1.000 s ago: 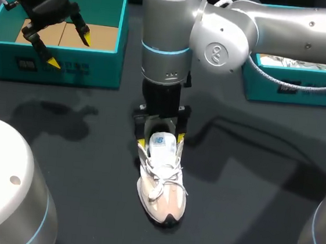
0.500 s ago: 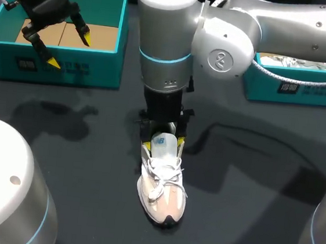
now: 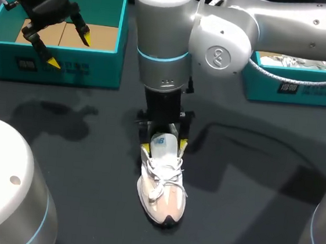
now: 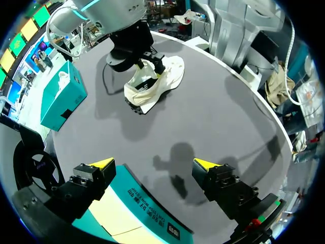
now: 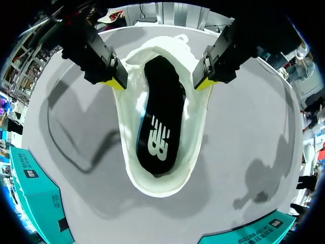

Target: Take the shoe out of the shoebox, open the shoe tongue, remove and reinsert the insole, then place the shoe into the shoebox

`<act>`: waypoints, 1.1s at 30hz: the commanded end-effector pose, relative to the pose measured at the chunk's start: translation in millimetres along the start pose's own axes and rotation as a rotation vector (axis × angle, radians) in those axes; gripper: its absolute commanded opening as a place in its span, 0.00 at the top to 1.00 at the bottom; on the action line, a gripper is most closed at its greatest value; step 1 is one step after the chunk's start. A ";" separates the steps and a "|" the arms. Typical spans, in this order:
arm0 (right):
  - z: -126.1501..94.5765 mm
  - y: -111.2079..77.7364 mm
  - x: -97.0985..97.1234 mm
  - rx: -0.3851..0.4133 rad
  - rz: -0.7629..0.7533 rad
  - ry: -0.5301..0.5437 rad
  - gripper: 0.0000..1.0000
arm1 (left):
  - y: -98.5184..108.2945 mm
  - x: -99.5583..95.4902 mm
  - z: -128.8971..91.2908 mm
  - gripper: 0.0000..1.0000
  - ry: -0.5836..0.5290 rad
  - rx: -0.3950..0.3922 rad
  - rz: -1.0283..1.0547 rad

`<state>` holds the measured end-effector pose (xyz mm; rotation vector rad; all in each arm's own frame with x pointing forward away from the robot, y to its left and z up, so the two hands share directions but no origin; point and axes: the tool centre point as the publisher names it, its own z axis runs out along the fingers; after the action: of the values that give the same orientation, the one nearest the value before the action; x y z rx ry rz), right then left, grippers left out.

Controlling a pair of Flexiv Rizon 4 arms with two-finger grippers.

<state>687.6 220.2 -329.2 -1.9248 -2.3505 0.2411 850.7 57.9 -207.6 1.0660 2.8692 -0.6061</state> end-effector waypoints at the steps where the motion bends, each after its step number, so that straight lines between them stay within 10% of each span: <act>1: -1.7 -4.9 4.5 -0.005 0.009 -0.014 0.16 | 0.3 -0.2 -0.1 0.00 0.002 -0.001 0.001; 20: -11.3 -25.5 -3.6 -0.042 0.063 -0.026 0.19 | 0.3 -0.2 -0.1 0.00 0.002 -0.001 0.001; 33: -17.0 -72.7 -9.8 -0.074 0.137 0.002 0.35 | 0.3 -0.2 -0.1 0.00 0.002 -0.001 0.001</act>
<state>633.6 207.6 -307.3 -2.1093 -2.2528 0.2223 850.7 57.9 -207.6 1.0658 2.8693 -0.6061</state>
